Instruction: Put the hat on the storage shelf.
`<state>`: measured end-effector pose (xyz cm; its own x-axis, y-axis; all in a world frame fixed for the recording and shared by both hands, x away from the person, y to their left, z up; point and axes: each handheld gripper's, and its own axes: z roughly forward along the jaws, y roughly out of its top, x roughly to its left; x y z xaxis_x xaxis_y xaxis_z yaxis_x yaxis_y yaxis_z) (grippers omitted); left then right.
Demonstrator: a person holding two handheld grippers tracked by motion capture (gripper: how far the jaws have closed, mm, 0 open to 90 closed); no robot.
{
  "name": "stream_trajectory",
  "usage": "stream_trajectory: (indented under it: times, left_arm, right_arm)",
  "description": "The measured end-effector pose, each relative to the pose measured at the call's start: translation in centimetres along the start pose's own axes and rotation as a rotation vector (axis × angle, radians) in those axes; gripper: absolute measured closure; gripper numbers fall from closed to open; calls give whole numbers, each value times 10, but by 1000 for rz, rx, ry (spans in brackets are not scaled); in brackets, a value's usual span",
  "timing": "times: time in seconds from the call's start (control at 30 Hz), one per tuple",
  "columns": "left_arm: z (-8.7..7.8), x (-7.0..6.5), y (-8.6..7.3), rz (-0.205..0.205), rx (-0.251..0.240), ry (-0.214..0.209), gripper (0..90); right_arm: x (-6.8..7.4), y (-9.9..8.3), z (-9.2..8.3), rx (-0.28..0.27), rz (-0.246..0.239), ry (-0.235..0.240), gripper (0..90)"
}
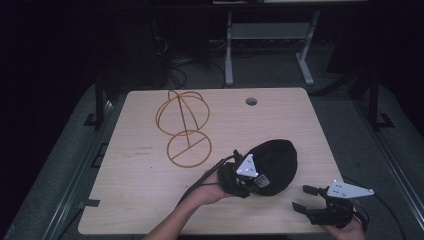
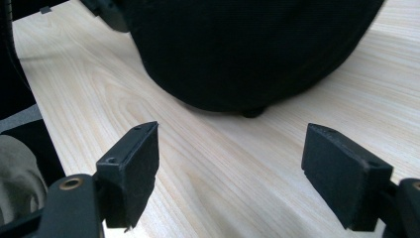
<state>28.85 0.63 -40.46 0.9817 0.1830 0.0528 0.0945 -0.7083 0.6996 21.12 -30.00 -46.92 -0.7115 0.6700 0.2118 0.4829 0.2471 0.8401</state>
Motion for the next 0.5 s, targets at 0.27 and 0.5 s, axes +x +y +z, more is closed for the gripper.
stream_trajectory:
  times: [0.27, 0.5]
  left_arm:
    - [-1, -3, 17, 42, -18, -25, 757]
    - [-8, 1, 30, 56, -39, -32, 794]
  right_arm:
    - [1, 2, 3, -8, -10, 7, 222]
    - [2, 9, 6, -48, 8, -12, 189]
